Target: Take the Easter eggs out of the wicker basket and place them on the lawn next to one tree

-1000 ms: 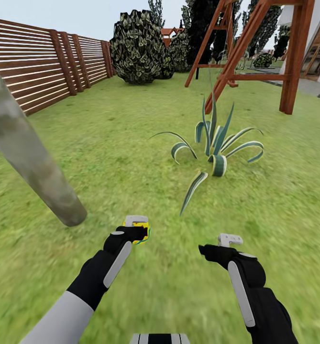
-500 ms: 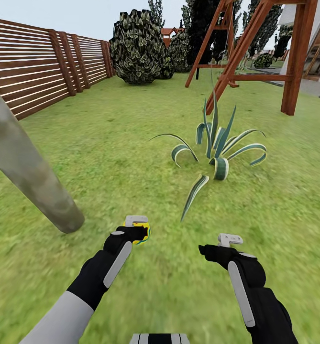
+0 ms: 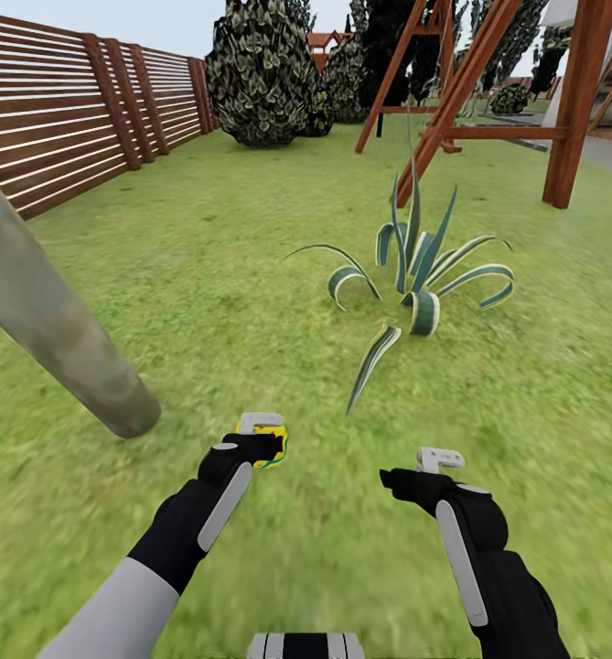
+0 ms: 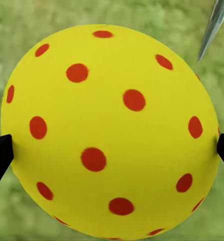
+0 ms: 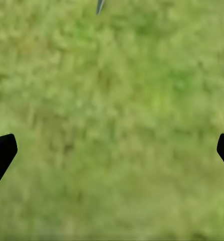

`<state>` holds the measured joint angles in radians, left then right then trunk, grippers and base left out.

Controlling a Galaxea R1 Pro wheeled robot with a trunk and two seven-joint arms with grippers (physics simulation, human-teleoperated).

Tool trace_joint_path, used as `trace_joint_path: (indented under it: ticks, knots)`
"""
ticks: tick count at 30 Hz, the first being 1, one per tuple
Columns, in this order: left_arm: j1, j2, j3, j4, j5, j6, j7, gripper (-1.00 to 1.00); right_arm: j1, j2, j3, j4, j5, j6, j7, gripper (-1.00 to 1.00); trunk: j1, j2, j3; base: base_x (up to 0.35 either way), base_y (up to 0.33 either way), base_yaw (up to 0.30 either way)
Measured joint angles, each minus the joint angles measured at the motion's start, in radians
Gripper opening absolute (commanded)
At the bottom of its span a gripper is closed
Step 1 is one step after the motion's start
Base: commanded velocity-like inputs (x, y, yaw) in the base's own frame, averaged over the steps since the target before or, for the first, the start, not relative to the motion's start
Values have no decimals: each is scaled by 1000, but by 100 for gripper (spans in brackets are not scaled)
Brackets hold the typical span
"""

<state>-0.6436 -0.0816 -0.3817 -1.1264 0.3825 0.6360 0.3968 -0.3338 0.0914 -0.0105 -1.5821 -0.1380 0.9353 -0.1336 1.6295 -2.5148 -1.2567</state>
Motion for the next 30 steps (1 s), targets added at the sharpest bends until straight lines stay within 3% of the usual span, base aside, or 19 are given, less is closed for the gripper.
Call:
trace_joint_path:
  ticks: [6, 11, 27, 30]
  knots:
    - [0, 0, 0, 0, 0, 0, 0, -100, 0, 0, 0, 0, 0, 0, 0, 100, 3, -1, -23, 0, 0, 0]
    - [0, 0, 0, 0, 0, 0, 0, -100, 0, 0, 0, 0, 0, 0, 0, 100, 3, -1, -23, 0, 0, 0]
    - [0, 0, 0, 0, 0, 0, -3, -100, 0, 0, 0, 0, 0, 0, 0, 100, 10, -5, -85, 0, 0, 0]
    - [0, 0, 0, -1, 0, 0, -2, -100, 0, 0, -1, 0, 0, 0, 0, 100, 10, -5, -85, 0, 0, 0]
